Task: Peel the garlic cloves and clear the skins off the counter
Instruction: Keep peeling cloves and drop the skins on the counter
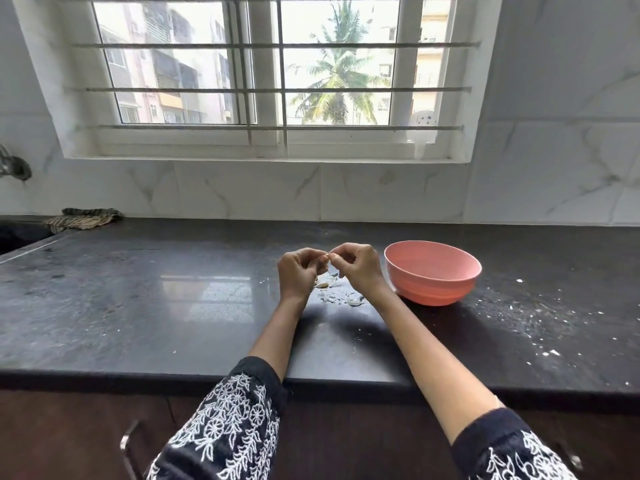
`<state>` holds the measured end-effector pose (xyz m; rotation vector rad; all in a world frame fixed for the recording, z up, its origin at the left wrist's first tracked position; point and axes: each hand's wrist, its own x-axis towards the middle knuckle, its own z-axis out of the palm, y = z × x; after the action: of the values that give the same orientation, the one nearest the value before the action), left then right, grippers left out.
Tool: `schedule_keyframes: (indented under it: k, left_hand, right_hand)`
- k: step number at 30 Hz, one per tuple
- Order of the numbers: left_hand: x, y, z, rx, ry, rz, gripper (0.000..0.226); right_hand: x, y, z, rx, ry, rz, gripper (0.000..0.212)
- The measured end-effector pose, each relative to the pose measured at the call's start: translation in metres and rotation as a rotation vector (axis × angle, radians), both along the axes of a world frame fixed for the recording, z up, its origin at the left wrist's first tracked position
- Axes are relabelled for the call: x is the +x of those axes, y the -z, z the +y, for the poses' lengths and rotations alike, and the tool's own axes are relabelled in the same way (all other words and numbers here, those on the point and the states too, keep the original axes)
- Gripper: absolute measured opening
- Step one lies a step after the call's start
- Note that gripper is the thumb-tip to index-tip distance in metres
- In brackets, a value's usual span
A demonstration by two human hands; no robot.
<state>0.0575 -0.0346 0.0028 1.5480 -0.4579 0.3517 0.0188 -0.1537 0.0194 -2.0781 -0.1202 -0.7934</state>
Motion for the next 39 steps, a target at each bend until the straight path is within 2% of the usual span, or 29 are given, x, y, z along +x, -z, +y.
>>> schedule_keyframes:
  k: [4, 8, 14, 21, 25, 28, 30, 32, 37, 39]
  left_hand:
    - [-0.001, 0.000, -0.001, 0.027, 0.006, -0.015, 0.013]
    - [-0.001, -0.001, -0.002, 0.027, -0.001, -0.057, 0.019]
    - [-0.003, -0.004, -0.003, -0.206, 0.125, 0.117, 0.010]
    - [-0.003, -0.005, 0.000, -0.314, 0.171, 0.211, 0.015]
    - [-0.002, -0.011, 0.004, -0.564, 0.122, 0.257, 0.017]
    - [-0.002, -0.012, 0.005, -0.641, 0.147, 0.288, 0.015]
    - [-0.003, -0.012, 0.004, -0.642, 0.191, 0.303, 0.013]
    - [-0.004, -0.012, 0.003, -0.613, 0.215, 0.310, 0.012]
    - [-0.001, -0.008, 0.003, -0.388, 0.261, 0.321, 0.009]
    - [-0.001, -0.006, 0.003, -0.369, 0.307, 0.340, 0.007]
  right_hand:
    - [-0.001, -0.002, -0.001, 0.000, -0.004, 0.013, 0.007]
    - [-0.004, -0.003, 0.000, 0.087, -0.026, 0.038, 0.010]
    - [-0.004, -0.002, 0.004, 0.360, -0.146, 0.094, 0.011]
    - [-0.004, -0.003, 0.005, 0.364, -0.149, 0.110, 0.010]
    - [-0.005, -0.003, 0.000, 0.353, -0.096, 0.108, 0.012]
    - [-0.002, 0.000, -0.002, 0.247, -0.003, 0.091, 0.013]
    - [0.000, 0.001, -0.003, 0.132, 0.049, 0.079, 0.012]
    - [0.001, 0.001, -0.003, 0.037, 0.079, 0.066, 0.020]
    - [-0.002, -0.006, 0.002, 0.074, -0.018, -0.042, 0.019]
    - [-0.004, -0.007, 0.003, 0.028, -0.037, -0.051, 0.013]
